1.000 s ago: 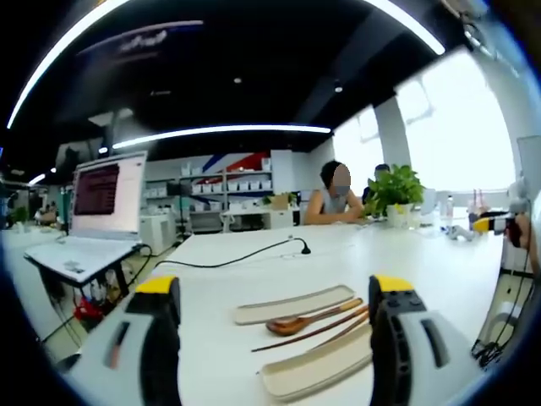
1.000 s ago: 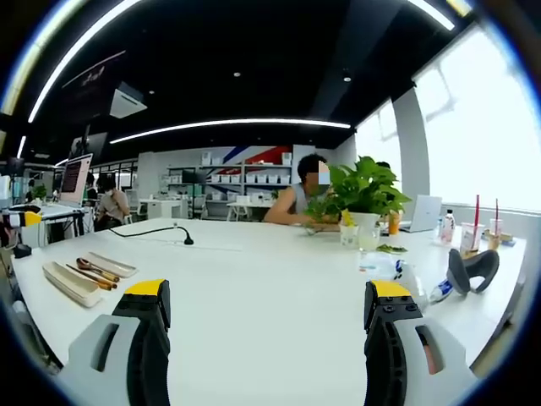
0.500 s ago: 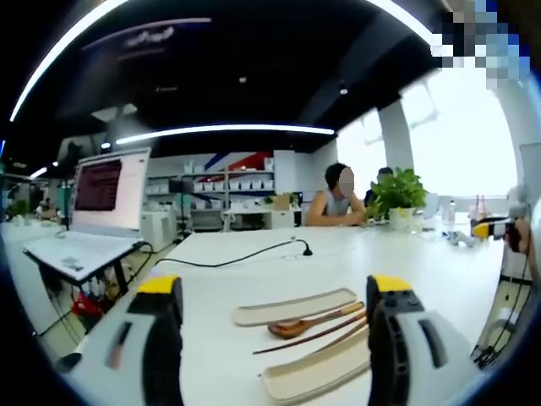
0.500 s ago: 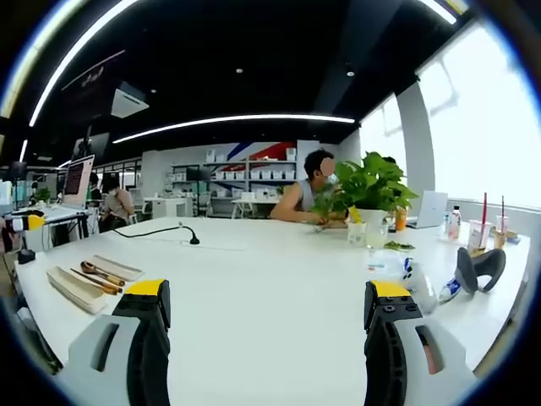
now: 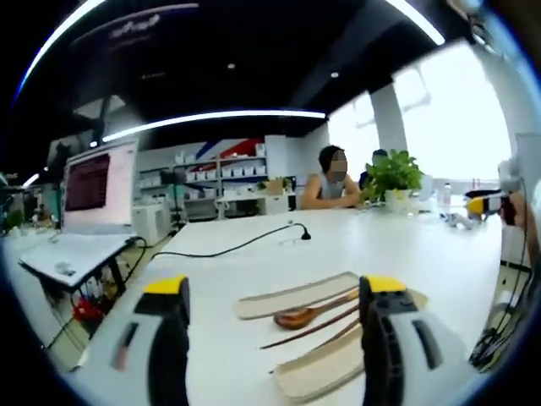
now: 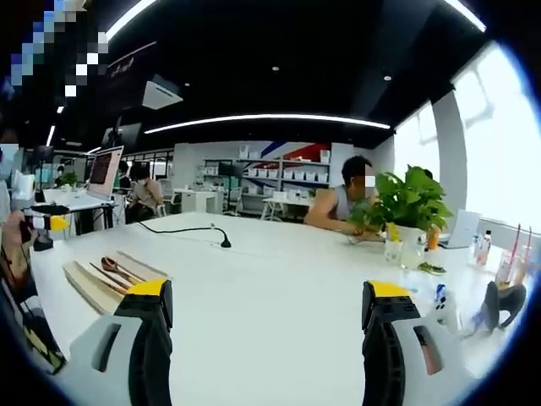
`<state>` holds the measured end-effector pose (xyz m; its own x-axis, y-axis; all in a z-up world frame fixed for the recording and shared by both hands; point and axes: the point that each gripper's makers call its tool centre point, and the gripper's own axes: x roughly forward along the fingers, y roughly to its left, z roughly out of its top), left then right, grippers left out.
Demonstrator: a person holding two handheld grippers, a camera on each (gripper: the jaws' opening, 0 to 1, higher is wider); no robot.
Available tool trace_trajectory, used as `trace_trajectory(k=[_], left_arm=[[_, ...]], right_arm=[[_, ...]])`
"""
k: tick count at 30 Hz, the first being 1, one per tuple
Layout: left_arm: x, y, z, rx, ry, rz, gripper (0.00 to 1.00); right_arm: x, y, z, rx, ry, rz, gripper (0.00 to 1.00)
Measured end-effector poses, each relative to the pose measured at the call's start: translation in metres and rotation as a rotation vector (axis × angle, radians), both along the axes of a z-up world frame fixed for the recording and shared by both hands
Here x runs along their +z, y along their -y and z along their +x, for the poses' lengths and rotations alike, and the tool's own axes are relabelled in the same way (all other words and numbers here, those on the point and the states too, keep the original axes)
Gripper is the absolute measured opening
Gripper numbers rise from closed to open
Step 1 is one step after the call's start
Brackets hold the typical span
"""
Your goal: Arrange the utensils inside the cutlery case until each visible utensil rests in its matching compartment.
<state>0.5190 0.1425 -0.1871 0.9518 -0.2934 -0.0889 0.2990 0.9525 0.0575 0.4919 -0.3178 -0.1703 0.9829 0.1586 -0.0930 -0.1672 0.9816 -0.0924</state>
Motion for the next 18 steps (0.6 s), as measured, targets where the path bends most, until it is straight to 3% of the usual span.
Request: trace_trajectory(k=[18], left_arm=[[-0.013,0.017,0.02,-0.137,-0.07,0.109,0.77]], right_arm=[[0.007,-0.053,0.034,0.182,-0.039,-0.068,0.97]])
